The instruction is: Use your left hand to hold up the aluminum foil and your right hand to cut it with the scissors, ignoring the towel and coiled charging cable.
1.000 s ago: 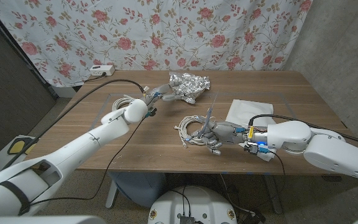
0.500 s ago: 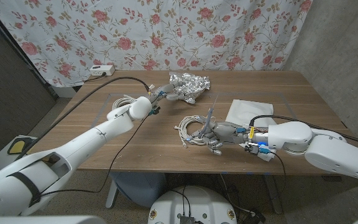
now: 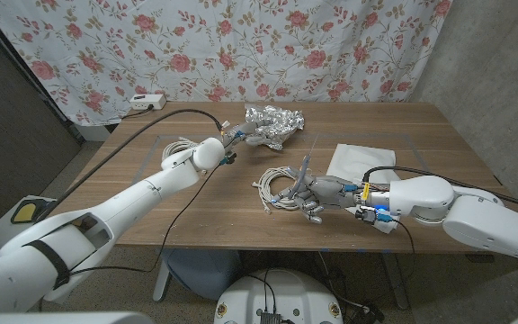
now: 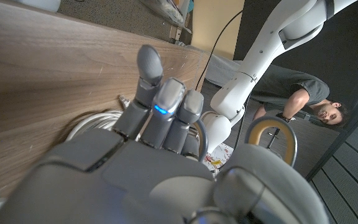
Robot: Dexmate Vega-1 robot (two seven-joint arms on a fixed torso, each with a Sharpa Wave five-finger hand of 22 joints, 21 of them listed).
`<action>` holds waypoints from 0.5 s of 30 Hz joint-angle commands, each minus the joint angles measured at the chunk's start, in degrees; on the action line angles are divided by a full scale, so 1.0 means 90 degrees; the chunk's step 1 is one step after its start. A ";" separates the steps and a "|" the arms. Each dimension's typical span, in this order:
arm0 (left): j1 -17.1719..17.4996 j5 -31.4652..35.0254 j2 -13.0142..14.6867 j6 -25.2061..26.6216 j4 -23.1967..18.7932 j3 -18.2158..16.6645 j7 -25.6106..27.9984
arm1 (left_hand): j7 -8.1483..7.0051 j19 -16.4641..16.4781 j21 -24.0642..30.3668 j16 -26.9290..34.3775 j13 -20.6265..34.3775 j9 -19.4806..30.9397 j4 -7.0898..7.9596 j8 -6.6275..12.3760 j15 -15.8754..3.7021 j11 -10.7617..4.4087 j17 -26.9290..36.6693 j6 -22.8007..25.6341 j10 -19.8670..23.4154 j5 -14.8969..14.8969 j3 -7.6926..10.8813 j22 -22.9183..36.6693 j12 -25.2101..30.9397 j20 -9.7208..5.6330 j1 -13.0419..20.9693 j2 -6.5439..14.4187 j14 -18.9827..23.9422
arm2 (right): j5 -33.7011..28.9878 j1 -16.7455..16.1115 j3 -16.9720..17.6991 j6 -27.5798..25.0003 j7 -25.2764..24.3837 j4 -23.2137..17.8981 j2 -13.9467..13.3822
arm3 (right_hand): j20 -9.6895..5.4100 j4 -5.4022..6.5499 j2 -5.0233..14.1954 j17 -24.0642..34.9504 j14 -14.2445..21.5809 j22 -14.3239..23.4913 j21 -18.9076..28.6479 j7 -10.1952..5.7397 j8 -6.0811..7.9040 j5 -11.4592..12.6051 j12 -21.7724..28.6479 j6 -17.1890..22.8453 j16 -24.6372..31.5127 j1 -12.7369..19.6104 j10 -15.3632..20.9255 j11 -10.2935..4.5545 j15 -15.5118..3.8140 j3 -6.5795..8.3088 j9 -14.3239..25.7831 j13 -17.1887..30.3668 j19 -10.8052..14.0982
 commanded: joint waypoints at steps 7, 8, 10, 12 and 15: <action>-0.0231 -0.0030 -0.0226 -0.0014 0.0382 0.0184 -0.0116 | -0.0152 -0.0127 -0.0018 0.0075 -0.0007 0.0015 0.0085 0.0087 -0.0063 -0.0068 0.0014 0.0322 0.0185 -0.0021 -0.0014 0.0023 0.0070 0.0139 -0.0116 -0.0043 0.0182 | 0.0058 -0.0138 0.0084 0.0097 -0.0092 0.0008 -0.0046 | -0.0116 0.0026 0.0058 0.0018 0.0060 -0.0050 0.0021 0.0609 -0.0021 -0.0034 -0.0034 0.0620 -0.0010 0.0061 0.0005 -0.0044 -0.0122 0.0007 0.0012 -0.0041 -0.0015; -0.0231 -0.0049 -0.0239 -0.0031 0.0413 0.0186 -0.0113 | -0.0293 -0.0196 -0.0033 0.0074 -0.0011 0.0014 0.0108 0.0120 -0.0057 -0.0060 0.0018 0.0452 0.0204 -0.0022 -0.0032 0.0023 0.0072 0.0198 -0.0169 -0.0048 0.0186 | 0.0062 -0.0143 0.0088 0.0084 -0.0106 0.0001 -0.0052 | -0.0115 0.0026 0.0060 0.0018 0.0060 -0.0054 0.0020 0.0611 -0.0020 -0.0035 -0.0039 0.0625 -0.0010 0.0063 0.0019 -0.0052 -0.0122 0.0008 0.0012 -0.0051 -0.0019; -0.0239 -0.0079 -0.0254 -0.0036 0.0444 0.0197 -0.0136 | -0.0359 -0.0244 -0.0037 0.0069 -0.0016 0.0013 0.0119 0.0146 -0.0062 -0.0072 0.0019 0.0570 0.0236 -0.0022 -0.0045 0.0024 0.0079 0.0277 -0.0207 -0.0057 0.0185 | 0.0061 -0.0152 0.0092 0.0089 -0.0119 0.0002 -0.0051 | -0.0116 0.0026 0.0062 0.0017 0.0061 -0.0060 0.0019 0.0616 -0.0018 -0.0036 -0.0043 0.0629 -0.0010 0.0064 0.0012 -0.0051 -0.0122 0.0009 0.0012 -0.0050 -0.0017; -0.0252 -0.0122 -0.0274 -0.0059 0.0493 0.0203 -0.0162 | -0.0332 -0.0254 -0.0034 0.0071 -0.0018 0.0012 0.0130 0.0163 -0.0068 -0.0076 0.0021 0.0641 0.0256 -0.0021 -0.0055 0.0024 0.0084 0.0287 -0.0234 -0.0063 0.0191 | 0.0042 -0.0165 0.0096 0.0104 -0.0139 0.0003 -0.0050 | -0.0112 0.0026 0.0067 0.0017 0.0063 -0.0038 0.0036 0.0608 -0.0015 -0.0037 -0.0057 0.0638 -0.0010 0.0066 0.0019 -0.0058 -0.0123 0.0010 0.0012 -0.0070 -0.0019; -0.0276 -0.0177 -0.0306 -0.0063 0.0557 0.0214 -0.0202 | -0.0327 -0.0245 -0.0018 0.0096 -0.0021 0.0010 0.0148 0.0161 0.0007 -0.0062 0.0026 0.0696 0.0290 -0.0018 -0.0072 0.0025 0.0092 0.0356 -0.0286 -0.0071 0.0259 | 0.0050 -0.0171 0.0099 0.0119 -0.0134 0.0012 -0.0042 | -0.0111 0.0025 0.0076 0.0017 0.0068 0.0017 0.0080 0.0607 -0.0018 -0.0043 -0.0041 0.0638 -0.0010 0.0073 0.0026 -0.0058 -0.0123 0.0013 0.0013 -0.0039 -0.0027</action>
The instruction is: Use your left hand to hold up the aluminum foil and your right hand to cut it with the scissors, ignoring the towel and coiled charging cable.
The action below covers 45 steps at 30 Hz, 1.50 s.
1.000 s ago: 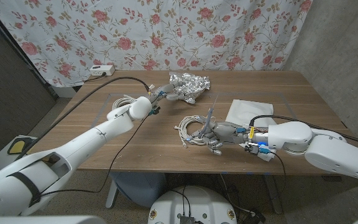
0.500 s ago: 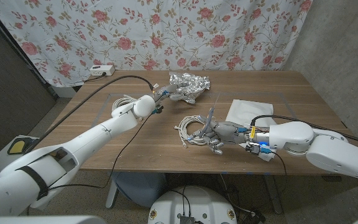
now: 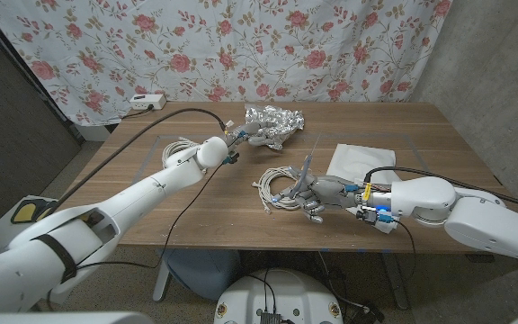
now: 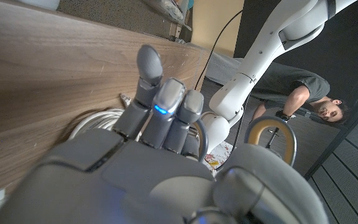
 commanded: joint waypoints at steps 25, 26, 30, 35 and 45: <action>-0.0284 -0.0191 -0.0217 0.0599 0.0194 0.0371 -0.0611 | 0.0172 0.0289 0.0125 0.0193 -0.0019 0.0013 0.0003 -0.0072 0.1035 -0.0054 -0.0016 0.0554 0.0560 0.0005 0.0057 0.0027 0.0108 0.0225 -0.0204 -0.0008 0.1332 | 0.0148 -0.0463 0.0263 0.0342 -0.0220 -0.0023 -0.0203 | -0.0100 0.0015 0.0141 0.0016 0.0114 0.0039 0.0137 0.0576 -0.0007 -0.0084 0.0009 0.0739 -0.0011 0.0129 0.0063 -0.0061 -0.0123 0.0020 0.0025 0.0022 -0.0038; -0.0288 -0.0177 -0.0215 0.0609 0.0188 0.0388 -0.0615 | 0.0165 0.0288 0.0124 0.0191 -0.0019 0.0013 0.0004 -0.0074 0.1034 -0.0057 -0.0016 0.0551 0.0558 0.0005 0.0057 0.0027 0.0107 0.0225 -0.0206 -0.0009 0.1329 | 0.0153 -0.0483 0.0277 0.0357 -0.0234 -0.0022 -0.0212 | -0.0112 0.0014 0.0147 0.0016 0.0118 -0.0016 0.0107 0.0569 -0.0007 -0.0089 0.0039 0.0745 -0.0011 0.0135 0.0055 -0.0049 -0.0124 0.0021 0.0026 0.0071 -0.0027; -0.0283 -0.0109 -0.0202 0.0604 0.0167 0.0428 -0.0556 | 0.0144 0.0344 0.0138 0.0192 -0.0012 0.0015 -0.0001 -0.0028 0.1003 -0.0107 -0.0015 0.0706 0.0634 0.0017 0.0087 0.0032 0.0129 0.0217 -0.0195 0.0032 0.1424 | 0.0159 -0.0521 0.0318 0.0392 -0.0254 -0.0031 -0.0240 | -0.0114 0.0013 0.0154 0.0017 0.0123 -0.0062 0.0089 0.0567 -0.0005 -0.0097 0.0031 0.0763 -0.0011 0.0144 0.0068 -0.0056 -0.0124 0.0021 0.0027 0.0058 -0.0020; -0.0256 0.0042 -0.0154 0.0649 0.0062 0.0460 -0.0427 | 0.0142 0.0546 0.0183 0.0245 0.0044 0.0017 -0.0056 0.0002 0.0701 -0.0240 -0.0011 0.0933 0.0924 0.0030 0.0154 0.0040 0.0239 0.0212 -0.0135 0.0051 0.1838 | 0.0161 -0.0528 0.0335 0.0394 -0.0278 -0.0037 -0.0229 | -0.0107 0.0014 0.0162 0.0017 0.0124 -0.0020 0.0127 0.0562 -0.0005 -0.0106 0.0015 0.0780 -0.0012 0.0149 0.0070 -0.0067 -0.0123 0.0020 0.0028 0.0039 -0.0030; -0.0138 0.0262 -0.0122 0.0853 -0.0053 0.0485 -0.0165 | 0.0361 0.1424 0.0325 0.0312 0.0239 0.0037 -0.0155 0.0132 -0.0759 -0.0557 -0.0020 0.1859 0.1954 0.0054 0.0429 0.0050 0.0538 -0.0306 0.0171 0.0008 0.3138 | 0.0129 -0.0462 0.0303 0.0300 -0.0291 -0.0064 -0.0182 | -0.0107 0.0015 0.0194 0.0016 0.0130 -0.0023 0.0140 0.0546 0.0001 -0.0123 -0.0006 0.0824 -0.0013 0.0166 0.0077 -0.0061 -0.0124 0.0029 0.0033 0.0013 -0.0034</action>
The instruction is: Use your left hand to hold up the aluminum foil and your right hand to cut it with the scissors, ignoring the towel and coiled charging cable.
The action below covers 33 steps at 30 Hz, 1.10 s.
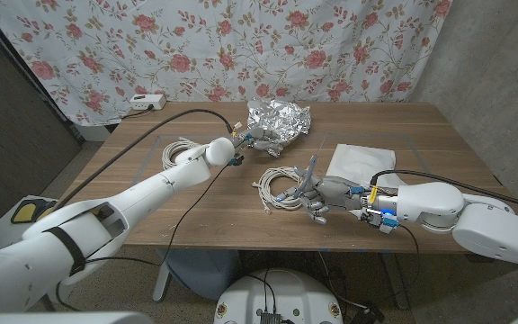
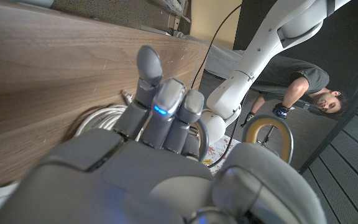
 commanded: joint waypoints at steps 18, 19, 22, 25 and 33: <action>0.0599 0.0269 -0.0037 0.0671 -0.0440 -0.0191 0.1265 | 0.0073 0.3065 0.1314 0.0958 0.0847 0.0205 -0.0136 0.0383 -0.1086 -0.0129 0.0782 0.1763 0.2288 0.0149 0.1087 0.0322 0.0778 -0.1170 0.1445 0.0616 0.2746 | 0.0050 -0.0101 0.0098 -0.0048 -0.0146 -0.0119 -0.0038 | -0.0130 0.0021 0.0093 0.0016 0.0117 0.0021 0.0052 0.0586 -0.0009 -0.0037 0.0001 0.0706 -0.0012 0.0034 0.0041 -0.0057 -0.0101 0.0028 0.0043 0.0010 -0.0002; 0.0628 0.0244 -0.0040 0.0643 -0.0444 -0.0217 0.1325 | 0.0082 0.3079 0.1388 0.1020 0.0944 0.0247 -0.0129 0.0401 -0.1102 -0.0172 0.0870 0.1787 0.2372 0.0157 0.1152 0.0374 0.0879 -0.1184 0.1603 0.0672 0.2837 | 0.0021 -0.0106 0.0099 -0.0041 -0.0159 -0.0127 -0.0044 | -0.0139 0.0021 0.0095 0.0016 0.0118 0.0019 0.0051 0.0586 -0.0010 -0.0038 -0.0006 0.0705 -0.0012 0.0034 0.0036 -0.0061 -0.0101 0.0027 0.0044 0.0003 -0.0004; 0.0771 0.0217 -0.0083 0.0728 -0.0523 -0.0325 0.1647 | 0.0162 0.3046 0.1682 0.1153 0.1349 0.0444 -0.0047 0.0623 -0.1094 -0.0115 0.1199 0.2157 0.2474 0.0170 0.1432 0.0576 0.1197 -0.1135 0.2161 0.0760 0.3012 | 0.0034 -0.0123 0.0114 -0.0027 -0.0169 -0.0131 -0.0046 | -0.0142 0.0022 0.0100 0.0016 0.0120 -0.0017 0.0030 0.0583 -0.0010 -0.0042 -0.0012 0.0712 -0.0013 0.0035 0.0038 -0.0067 -0.0101 0.0028 0.0046 -0.0007 0.0001; 0.0874 0.0135 -0.0074 0.0611 -0.0536 -0.0425 0.1865 | 0.0283 0.2997 0.1775 0.1197 0.1499 0.0523 0.0023 0.0701 -0.1082 -0.0093 0.1314 0.2247 0.2503 0.0159 0.1519 0.0635 0.1303 -0.1122 0.2273 0.0775 0.3100 | 0.0021 -0.0128 0.0114 -0.0008 -0.0168 -0.0125 -0.0037 | -0.0137 0.0027 0.0114 0.0015 0.0122 0.0019 0.0056 0.0579 -0.0015 -0.0048 -0.0010 0.0712 -0.0014 0.0030 0.0049 -0.0046 -0.0101 0.0028 0.0049 0.0003 -0.0007; 0.1209 0.0279 0.0060 -0.0311 -0.0489 -0.0640 0.2931 | 0.0338 0.2909 0.1933 0.1213 0.1716 0.0641 0.0096 0.0796 -0.1055 -0.0015 0.1466 0.2310 0.2501 0.0132 0.1612 0.0760 0.1433 -0.1150 0.2386 0.0767 0.3126 | 0.0035 -0.0006 0.0048 -0.0050 -0.0076 -0.0052 0.0076 | -0.0138 0.0028 0.0123 0.0016 0.0123 -0.0008 0.0051 0.0576 -0.0022 -0.0061 -0.0035 0.0717 -0.0015 0.0028 0.0067 -0.0062 -0.0101 0.0024 0.0054 -0.0023 -0.0003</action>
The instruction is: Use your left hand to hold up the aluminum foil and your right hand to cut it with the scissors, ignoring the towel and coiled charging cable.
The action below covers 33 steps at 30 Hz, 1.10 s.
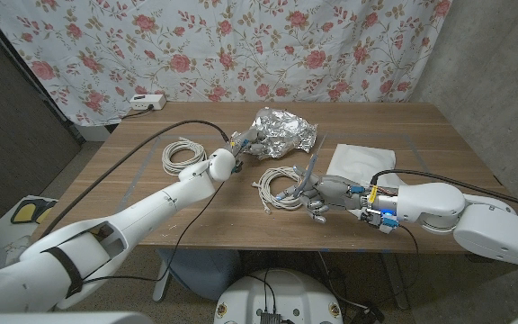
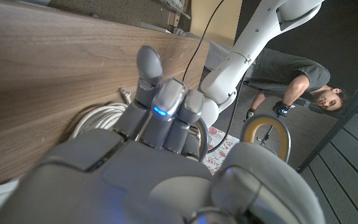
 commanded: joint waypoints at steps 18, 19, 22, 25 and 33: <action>0.0676 0.1857 0.0514 -0.1710 -0.0086 -0.0295 0.3175 | -0.0119 -0.0197 0.0264 0.0029 0.0349 0.0181 0.0098 0.0211 -0.0041 -0.0037 0.0243 0.0218 0.0004 -0.0061 0.0129 0.0255 0.0192 -0.0003 0.0175 -0.0032 0.0081 | -0.0099 0.0493 -0.0296 -0.0201 0.0324 0.0170 0.0371 | -0.0161 -0.0013 0.0061 0.0016 0.0076 -0.0037 0.0041 0.0590 -0.0042 -0.0036 0.0019 0.0631 -0.0014 0.0026 0.0031 -0.0025 -0.0067 -0.0021 0.0030 0.0075 0.0022; 0.0676 0.1960 0.0525 -0.1712 -0.0081 -0.0278 0.3249 | -0.0136 -0.0203 0.0277 0.0023 0.0364 0.0186 0.0097 0.0218 -0.0049 -0.0037 0.0250 0.0221 -0.0008 -0.0067 0.0131 0.0262 0.0194 -0.0010 0.0180 -0.0040 0.0074 | -0.0101 0.0504 -0.0302 -0.0218 0.0331 0.0166 0.0367 | -0.0160 -0.0013 0.0061 0.0016 0.0076 -0.0018 0.0053 0.0589 -0.0042 -0.0036 0.0016 0.0630 -0.0013 0.0026 0.0024 -0.0025 -0.0067 -0.0021 0.0030 0.0073 0.0021; 0.0656 0.2346 0.0537 -0.1706 -0.0019 -0.0196 0.3580 | -0.0139 -0.0215 0.0295 0.0016 0.0386 0.0187 0.0105 0.0222 -0.0051 -0.0052 0.0262 0.0222 -0.0004 -0.0074 0.0137 0.0272 0.0206 -0.0017 0.0182 -0.0041 0.0074 | -0.0074 0.0553 -0.0333 -0.0307 0.0375 0.0161 0.0363 | -0.0163 -0.0015 0.0057 0.0016 0.0080 -0.0016 0.0055 0.0585 -0.0043 -0.0040 -0.0020 0.0634 -0.0013 0.0030 -0.0009 -0.0025 -0.0066 -0.0022 0.0032 0.0028 0.0019; 0.0609 0.2688 0.0552 -0.1705 0.0067 -0.0100 0.3854 | -0.0176 -0.0232 0.0334 0.0002 0.0427 0.0187 0.0106 0.0237 -0.0062 -0.0061 0.0284 0.0243 -0.0028 -0.0090 0.0146 0.0292 0.0213 -0.0033 0.0196 -0.0053 0.0069 | -0.0085 0.0585 -0.0364 -0.0349 0.0407 0.0165 0.0361 | -0.0163 -0.0016 0.0056 0.0016 0.0085 0.0006 0.0071 0.0595 -0.0046 -0.0042 0.0008 0.0629 -0.0013 0.0031 0.0035 -0.0033 -0.0067 -0.0022 0.0033 0.0051 0.0018; 0.0522 0.3028 0.0529 -0.1766 0.0270 0.0038 0.4249 | -0.0204 -0.0252 0.0397 -0.0022 0.0488 0.0184 0.0117 0.0252 -0.0062 -0.0062 0.0312 0.0253 -0.0049 -0.0111 0.0157 0.0322 0.0227 -0.0054 0.0205 -0.0062 0.0069 | -0.0055 0.0630 -0.0406 -0.0453 0.0489 0.0133 0.0312 | -0.0177 -0.0015 0.0049 0.0016 0.0097 0.0040 0.0096 0.0600 -0.0050 -0.0048 0.0041 0.0628 -0.0012 0.0029 0.0031 -0.0024 -0.0066 -0.0026 0.0036 0.0093 0.0033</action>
